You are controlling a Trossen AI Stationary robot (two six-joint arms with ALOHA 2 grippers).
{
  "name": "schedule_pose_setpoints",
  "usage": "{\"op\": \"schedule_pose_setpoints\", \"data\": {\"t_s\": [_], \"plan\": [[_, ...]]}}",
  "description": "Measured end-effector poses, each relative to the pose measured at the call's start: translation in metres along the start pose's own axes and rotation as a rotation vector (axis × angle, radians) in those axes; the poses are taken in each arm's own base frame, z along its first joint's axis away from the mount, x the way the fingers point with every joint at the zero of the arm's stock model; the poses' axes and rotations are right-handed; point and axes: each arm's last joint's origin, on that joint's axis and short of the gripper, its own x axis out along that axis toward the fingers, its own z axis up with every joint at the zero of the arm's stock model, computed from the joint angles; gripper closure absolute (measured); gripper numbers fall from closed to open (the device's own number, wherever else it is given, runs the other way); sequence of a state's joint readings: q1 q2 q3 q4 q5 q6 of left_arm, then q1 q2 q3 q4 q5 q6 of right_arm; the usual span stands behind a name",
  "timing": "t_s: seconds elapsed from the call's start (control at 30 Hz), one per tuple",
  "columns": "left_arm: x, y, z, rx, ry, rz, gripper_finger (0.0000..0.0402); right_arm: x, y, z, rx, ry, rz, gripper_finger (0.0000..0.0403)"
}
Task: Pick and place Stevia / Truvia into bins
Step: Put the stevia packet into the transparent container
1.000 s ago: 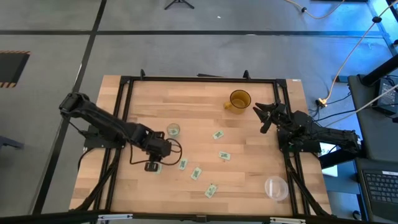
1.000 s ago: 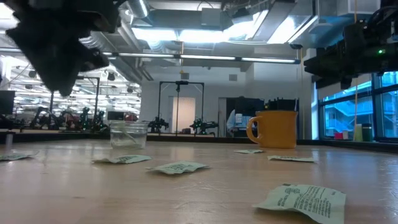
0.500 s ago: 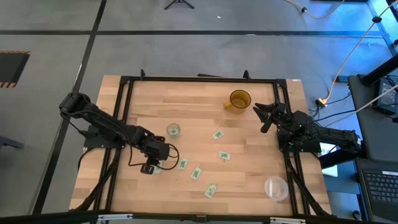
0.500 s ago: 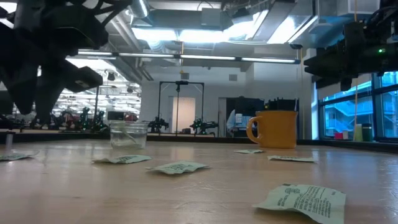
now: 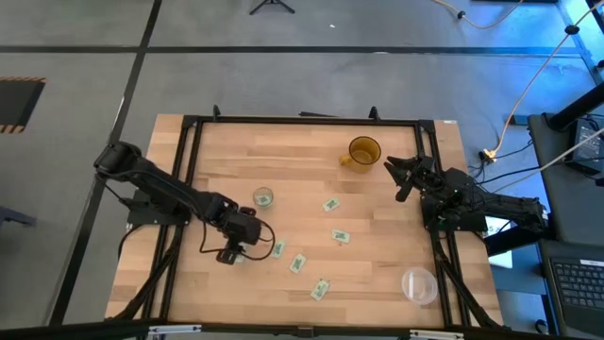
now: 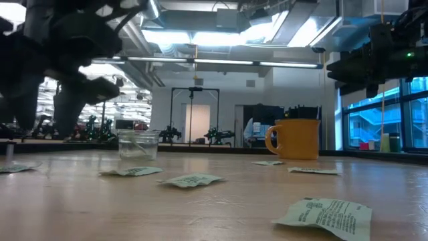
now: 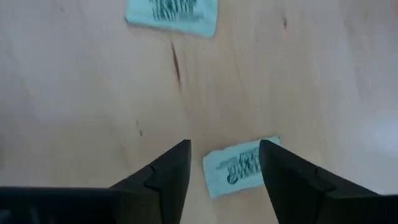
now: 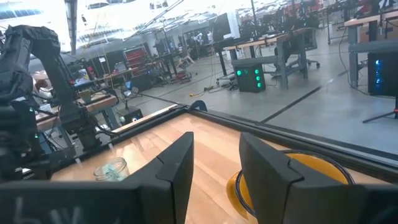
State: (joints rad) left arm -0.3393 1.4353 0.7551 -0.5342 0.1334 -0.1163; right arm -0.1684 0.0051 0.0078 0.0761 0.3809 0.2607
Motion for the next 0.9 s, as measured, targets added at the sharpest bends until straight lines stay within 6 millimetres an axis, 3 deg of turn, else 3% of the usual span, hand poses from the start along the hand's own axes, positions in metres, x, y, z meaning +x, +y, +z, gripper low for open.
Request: {"op": "schedule_pose_setpoints", "data": {"t_s": [0.53, 0.9], "plan": [[0.032, 0.007, -0.004, -0.005, 0.148, -0.028, 0.0228, 0.000, 0.000, 0.000, 0.004, 0.000, 0.000, 0.0269], [0.036, 0.004, -0.006, 0.012, 0.169, -0.010, 0.0256, 0.000, 0.000, 0.000, 0.001, 0.001, 0.000, 0.0270]]}}
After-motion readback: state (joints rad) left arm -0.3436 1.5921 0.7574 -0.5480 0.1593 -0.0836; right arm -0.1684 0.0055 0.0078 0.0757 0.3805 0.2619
